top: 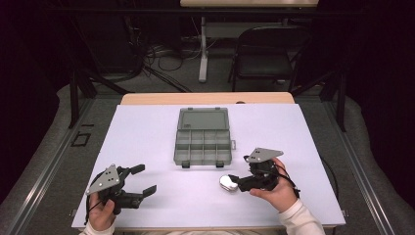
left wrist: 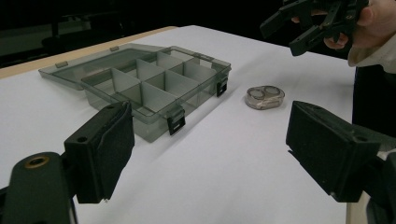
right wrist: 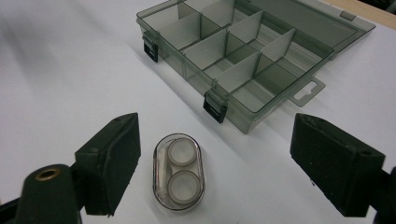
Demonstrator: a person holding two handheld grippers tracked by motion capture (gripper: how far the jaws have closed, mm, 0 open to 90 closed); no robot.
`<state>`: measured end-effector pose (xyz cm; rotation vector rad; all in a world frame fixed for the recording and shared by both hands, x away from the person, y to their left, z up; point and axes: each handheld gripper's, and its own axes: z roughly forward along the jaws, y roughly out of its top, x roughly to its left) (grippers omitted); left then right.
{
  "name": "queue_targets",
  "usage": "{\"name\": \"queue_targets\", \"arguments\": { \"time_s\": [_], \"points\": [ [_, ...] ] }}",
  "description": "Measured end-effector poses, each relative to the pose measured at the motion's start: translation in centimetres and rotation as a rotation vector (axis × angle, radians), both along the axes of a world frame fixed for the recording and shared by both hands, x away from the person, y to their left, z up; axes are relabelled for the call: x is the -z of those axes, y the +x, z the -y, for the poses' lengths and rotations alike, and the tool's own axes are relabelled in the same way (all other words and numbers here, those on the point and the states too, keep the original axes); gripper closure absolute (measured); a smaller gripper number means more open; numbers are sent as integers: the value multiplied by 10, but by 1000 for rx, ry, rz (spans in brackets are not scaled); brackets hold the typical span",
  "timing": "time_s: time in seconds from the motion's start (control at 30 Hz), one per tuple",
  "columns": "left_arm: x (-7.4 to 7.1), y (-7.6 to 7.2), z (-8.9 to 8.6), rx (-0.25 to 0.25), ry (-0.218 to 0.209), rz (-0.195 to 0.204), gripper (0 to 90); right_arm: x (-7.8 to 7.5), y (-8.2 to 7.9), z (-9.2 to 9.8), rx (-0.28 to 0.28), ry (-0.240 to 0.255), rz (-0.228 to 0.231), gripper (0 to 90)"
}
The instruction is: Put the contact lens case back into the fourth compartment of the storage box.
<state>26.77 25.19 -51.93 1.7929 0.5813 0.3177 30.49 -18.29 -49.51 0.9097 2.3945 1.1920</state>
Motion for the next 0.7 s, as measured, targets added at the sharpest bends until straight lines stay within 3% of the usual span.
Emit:
{"name": "queue_targets", "arguments": {
  "time_s": [0.3,0.47,0.7],
  "points": [
    [0,0,0,-1,2,-1,160,1,7,-9,-34,-30,-28,184],
    [0,0,0,0,5,-2,160,1,8,-15,-40,-55,-23,186],
    [0,0,0,4,3,-1,160,1,10,-20,-62,-56,-45,195]
  ]
}}
